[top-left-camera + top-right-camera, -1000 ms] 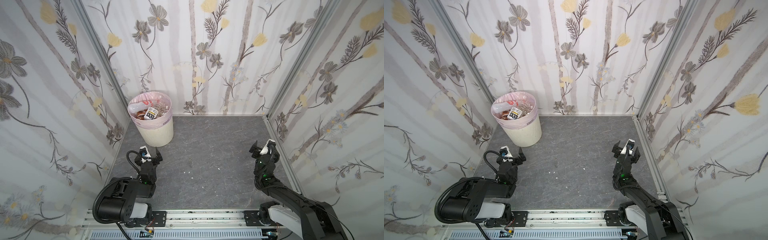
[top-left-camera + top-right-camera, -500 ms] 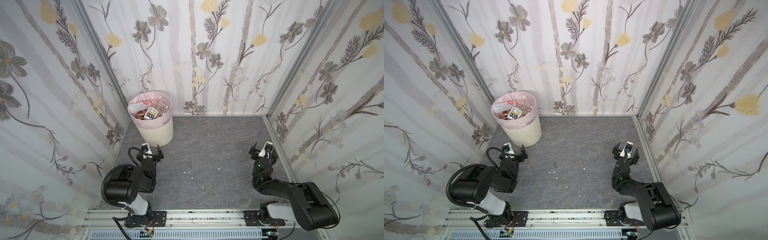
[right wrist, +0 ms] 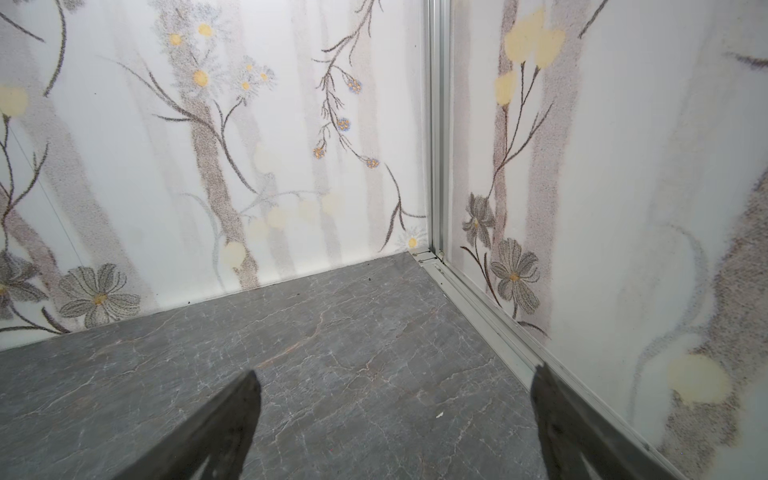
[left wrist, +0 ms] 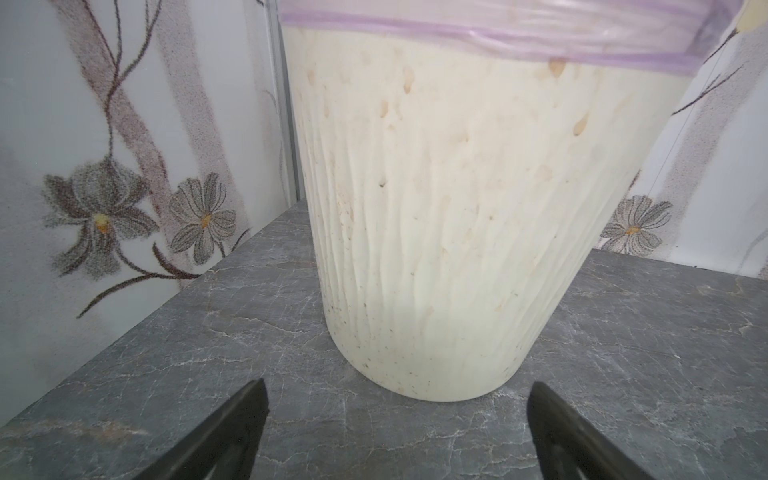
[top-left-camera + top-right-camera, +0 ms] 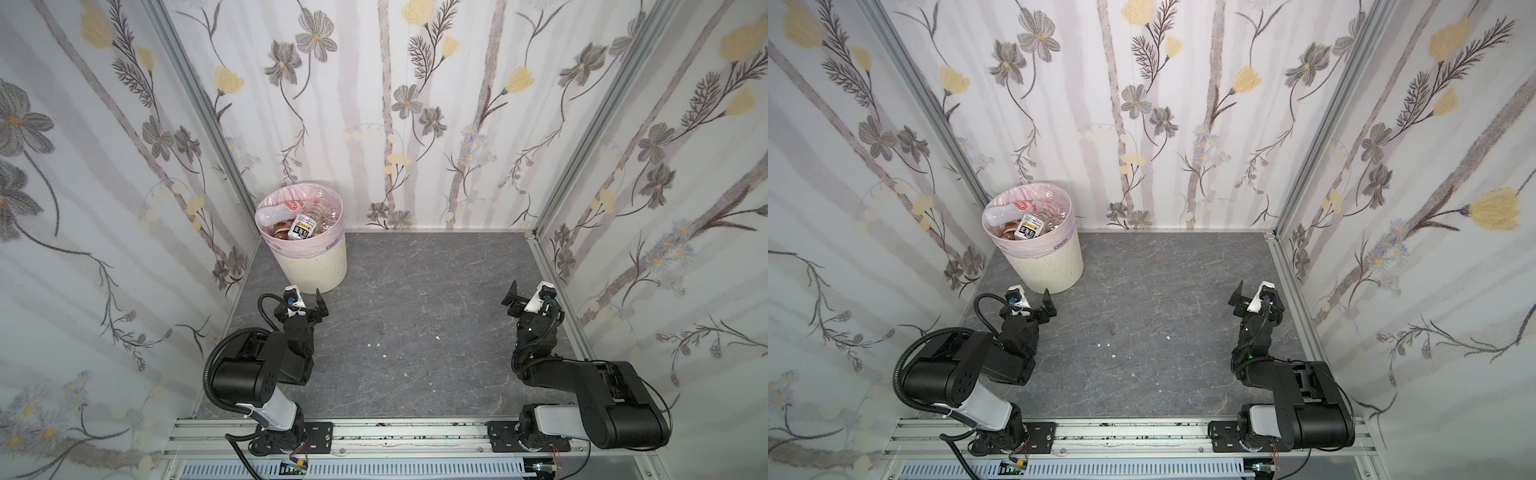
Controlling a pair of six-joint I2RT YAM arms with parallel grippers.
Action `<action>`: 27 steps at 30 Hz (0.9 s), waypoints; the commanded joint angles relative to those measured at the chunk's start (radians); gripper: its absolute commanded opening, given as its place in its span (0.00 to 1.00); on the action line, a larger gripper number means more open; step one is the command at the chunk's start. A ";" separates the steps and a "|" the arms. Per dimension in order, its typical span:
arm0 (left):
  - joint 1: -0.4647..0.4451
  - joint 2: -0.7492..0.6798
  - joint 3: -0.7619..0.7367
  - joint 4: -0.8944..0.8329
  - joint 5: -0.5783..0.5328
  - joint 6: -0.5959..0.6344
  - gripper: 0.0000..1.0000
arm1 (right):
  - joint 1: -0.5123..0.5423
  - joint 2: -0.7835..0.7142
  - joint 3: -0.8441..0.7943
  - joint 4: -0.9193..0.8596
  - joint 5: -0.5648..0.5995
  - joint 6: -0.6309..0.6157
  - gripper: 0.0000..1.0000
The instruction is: Throw the plastic bottles in the bin
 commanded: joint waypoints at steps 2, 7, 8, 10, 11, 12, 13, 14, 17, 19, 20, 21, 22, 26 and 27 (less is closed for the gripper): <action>-0.004 0.002 0.007 0.043 -0.038 0.011 1.00 | 0.000 0.005 0.004 0.010 -0.030 0.006 1.00; -0.004 0.002 0.007 0.042 -0.038 0.011 1.00 | 0.000 0.007 0.004 0.015 -0.031 0.006 1.00; -0.002 0.001 0.007 0.042 -0.038 0.012 1.00 | 0.000 0.007 0.004 0.012 -0.030 0.006 1.00; -0.003 0.002 0.007 0.042 -0.038 0.011 1.00 | 0.000 0.007 0.004 0.014 -0.030 0.007 1.00; -0.003 0.001 0.007 0.043 -0.037 0.011 1.00 | 0.000 0.007 0.004 0.013 -0.031 0.007 1.00; -0.002 0.002 0.007 0.042 -0.038 0.012 1.00 | 0.001 0.007 0.004 0.014 -0.030 0.006 1.00; -0.002 0.003 0.007 0.042 -0.038 0.011 1.00 | 0.001 0.007 0.004 0.013 -0.031 0.006 1.00; -0.002 0.003 0.007 0.042 -0.038 0.011 1.00 | 0.000 0.007 0.004 0.013 -0.030 0.006 1.00; -0.002 0.003 0.007 0.042 -0.038 0.011 1.00 | 0.000 0.009 0.009 0.008 -0.037 0.004 1.00; -0.002 0.002 0.007 0.043 -0.038 0.012 1.00 | 0.001 0.015 0.027 -0.018 -0.113 -0.022 1.00; -0.002 0.002 0.007 0.042 -0.038 0.011 1.00 | 0.000 0.013 0.030 -0.028 -0.123 -0.024 1.00; -0.002 0.002 0.007 0.042 -0.037 0.011 1.00 | 0.000 0.013 0.031 -0.026 -0.124 -0.024 1.00; -0.002 0.002 0.007 0.043 -0.038 0.011 1.00 | -0.002 0.013 0.030 -0.024 -0.124 -0.023 1.00; -0.003 0.001 0.007 0.042 -0.037 0.011 1.00 | -0.002 0.009 0.023 -0.017 -0.125 -0.024 1.00; -0.002 0.002 0.007 0.042 -0.038 0.011 1.00 | -0.002 0.009 0.019 -0.014 -0.126 -0.025 1.00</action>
